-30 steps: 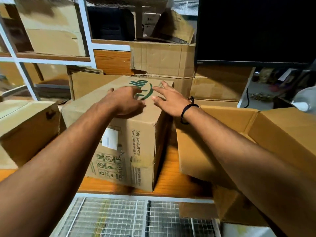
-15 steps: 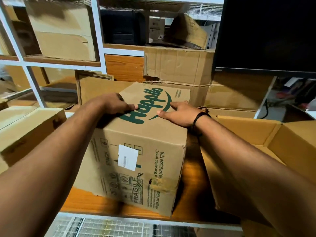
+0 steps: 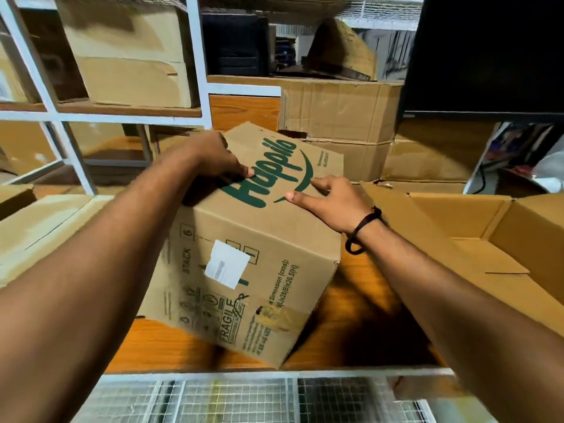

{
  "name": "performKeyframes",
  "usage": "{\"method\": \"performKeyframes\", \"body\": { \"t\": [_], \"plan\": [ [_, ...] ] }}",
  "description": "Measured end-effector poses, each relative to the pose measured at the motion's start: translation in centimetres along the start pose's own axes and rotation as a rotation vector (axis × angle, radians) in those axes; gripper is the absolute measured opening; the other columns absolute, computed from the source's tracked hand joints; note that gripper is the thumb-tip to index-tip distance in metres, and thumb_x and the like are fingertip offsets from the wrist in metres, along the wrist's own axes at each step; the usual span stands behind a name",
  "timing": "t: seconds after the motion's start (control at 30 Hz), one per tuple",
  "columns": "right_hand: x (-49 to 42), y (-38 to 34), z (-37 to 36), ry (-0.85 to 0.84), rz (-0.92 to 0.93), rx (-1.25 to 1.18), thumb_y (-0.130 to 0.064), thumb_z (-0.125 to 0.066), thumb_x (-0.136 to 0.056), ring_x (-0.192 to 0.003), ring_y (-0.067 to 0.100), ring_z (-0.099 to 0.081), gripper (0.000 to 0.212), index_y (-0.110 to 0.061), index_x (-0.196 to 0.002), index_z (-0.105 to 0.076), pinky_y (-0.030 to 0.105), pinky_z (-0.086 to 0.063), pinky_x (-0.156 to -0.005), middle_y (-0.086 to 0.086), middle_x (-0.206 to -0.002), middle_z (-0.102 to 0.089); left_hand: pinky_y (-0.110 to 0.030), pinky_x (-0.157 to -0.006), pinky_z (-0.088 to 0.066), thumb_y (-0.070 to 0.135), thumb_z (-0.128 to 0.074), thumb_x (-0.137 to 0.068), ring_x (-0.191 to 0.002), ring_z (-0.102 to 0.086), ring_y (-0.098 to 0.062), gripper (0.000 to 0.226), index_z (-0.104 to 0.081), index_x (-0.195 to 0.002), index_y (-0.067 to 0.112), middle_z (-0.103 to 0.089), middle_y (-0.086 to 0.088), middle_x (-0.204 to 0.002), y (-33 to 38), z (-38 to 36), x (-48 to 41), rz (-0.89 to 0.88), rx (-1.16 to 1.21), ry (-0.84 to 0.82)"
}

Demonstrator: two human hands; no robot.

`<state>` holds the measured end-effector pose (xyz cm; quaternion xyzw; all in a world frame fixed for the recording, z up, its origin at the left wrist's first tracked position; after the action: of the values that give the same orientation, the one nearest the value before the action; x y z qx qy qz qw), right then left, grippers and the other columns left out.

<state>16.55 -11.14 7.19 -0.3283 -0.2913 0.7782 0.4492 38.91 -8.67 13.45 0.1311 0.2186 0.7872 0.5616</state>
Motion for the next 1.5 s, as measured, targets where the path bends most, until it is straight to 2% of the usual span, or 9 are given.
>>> {"method": "performKeyframes", "body": {
  "t": [0.2, 0.3, 0.63, 0.73, 0.87, 0.97, 1.17, 1.37, 1.5],
  "plan": [
    [0.7, -0.4, -3.2, 0.059, -0.016, -0.116, -0.047, -0.071, -0.080, -0.099, -0.006, -0.056, 0.026, -0.043, -0.104, -0.065, 0.017, -0.043, -0.090, -0.013, -0.112, -0.062, -0.037, -0.078, -0.040, 0.044, -0.078, -0.070, -0.094, -0.047, -0.019, 0.071, -0.050, -0.129, 0.018, -0.057, -0.004, -0.116, -0.9, 2.8, 1.7, -0.066, -0.055, -0.015],
    [1.2, 0.0, -3.0, 0.081, -0.063, -0.108, -0.050, -0.070, -0.079, -0.121, 0.007, -0.050, 0.057, -0.025, -0.129, -0.059, 0.027, -0.037, -0.105, -0.005, -0.134, -0.055, -0.036, -0.079, -0.038, 0.043, -0.076, -0.073, -0.094, -0.046, -0.018, 0.067, -0.050, -0.130, 0.018, -0.057, -0.003, -0.121, -0.5, 2.9, 2.1, -0.119, -0.095, -0.052],
    [1.5, -0.5, -0.4, -0.046, -0.116, 0.148, -0.052, -0.058, -0.088, -0.132, 0.015, -0.043, 0.054, -0.027, -0.135, -0.053, 0.028, -0.035, -0.101, -0.007, -0.142, -0.048, -0.028, -0.087, -0.048, 0.028, -0.066, -0.082, -0.093, -0.060, -0.008, 0.058, -0.046, -0.137, 0.026, -0.060, 0.011, -0.108, -2.8, 5.9, 3.4, -0.228, 0.305, -0.291],
    [0.5, -5.0, -1.0, -0.106, -0.001, 0.289, -0.037, -0.059, -0.092, -0.136, 0.018, -0.036, 0.051, -0.029, -0.140, -0.046, 0.029, -0.031, -0.103, -0.006, -0.149, -0.039, -0.019, -0.072, -0.046, 0.012, -0.059, -0.088, -0.087, -0.057, -0.002, 0.048, -0.051, -0.133, 0.027, -0.057, 0.015, -0.102, -4.0, 4.7, 3.3, -0.233, 0.414, -0.238],
    [0.9, -11.7, -4.7, -0.192, 0.217, 0.235, -0.065, -0.054, -0.082, -0.133, 0.010, -0.037, 0.073, -0.036, -0.145, -0.035, 0.027, -0.028, -0.103, -0.009, -0.151, -0.036, -0.030, -0.095, -0.048, -0.003, -0.054, -0.080, -0.111, -0.056, -0.010, 0.052, -0.062, -0.123, 0.027, -0.056, 0.001, -0.131, -4.2, 4.1, 2.7, -0.260, 0.616, -0.130],
    [1.7, -15.0, -6.8, -0.219, 0.317, 0.181, -0.063, -0.068, -0.073, -0.119, 0.002, -0.044, 0.087, -0.030, -0.145, -0.032, 0.016, -0.035, -0.098, -0.015, -0.140, -0.044, -0.021, -0.079, -0.053, -0.007, -0.044, -0.079, -0.102, -0.065, -0.014, 0.055, -0.062, -0.123, 0.021, -0.065, -0.002, -0.117, -3.8, 4.0, 3.4, -0.252, 0.767, -0.063],
    [0.8, -15.1, -8.1, -0.196, 0.349, 0.474, -0.064, -0.071, -0.068, -0.146, 0.023, -0.019, 0.114, -0.038, -0.152, 0.001, 0.043, -0.027, -0.115, 0.005, -0.160, -0.014, -0.032, -0.085, -0.055, 0.003, -0.035, -0.084, -0.103, -0.064, -0.028, 0.047, -0.058, -0.124, 0.007, -0.061, -0.022, -0.123, -5.1, 3.5, 3.3, -0.216, 1.155, -0.031],
    [0.7, -13.9, -6.7, -0.192, 0.367, 0.556, -0.060, -0.067, -0.074, -0.146, 0.027, -0.016, 0.082, -0.048, -0.143, -0.026, 0.052, -0.022, -0.115, 0.002, -0.161, -0.008, -0.037, -0.110, -0.033, 0.083, -0.048, -0.067, -0.133, -0.044, -0.016, 0.096, -0.044, -0.139, 0.019, -0.047, -0.005, -0.144, -8.2, 2.5, 5.7, -0.486, 0.910, -0.061],
    [-0.1, -13.6, -5.9, -0.162, 0.463, 0.545, -0.063, -0.070, -0.068, -0.144, 0.019, -0.021, 0.081, -0.035, -0.137, -0.039, 0.045, -0.022, -0.116, -0.001, -0.160, -0.016, -0.023, -0.104, -0.036, 0.061, -0.082, -0.048, -0.128, -0.042, -0.003, 0.112, -0.029, -0.144, 0.036, -0.043, 0.016, -0.141, -8.8, 0.1, 8.7, -0.502, 0.422, -0.067]
  ]
}}
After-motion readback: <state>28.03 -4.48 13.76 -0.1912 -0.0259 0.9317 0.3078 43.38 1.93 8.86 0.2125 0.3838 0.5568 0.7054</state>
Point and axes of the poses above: each hand's wrist, its own x-axis away from the middle knuckle, its own z-axis out of the back of the hand, y = z × x, the point moved 4 cm from there along -x, towards the middle knuckle
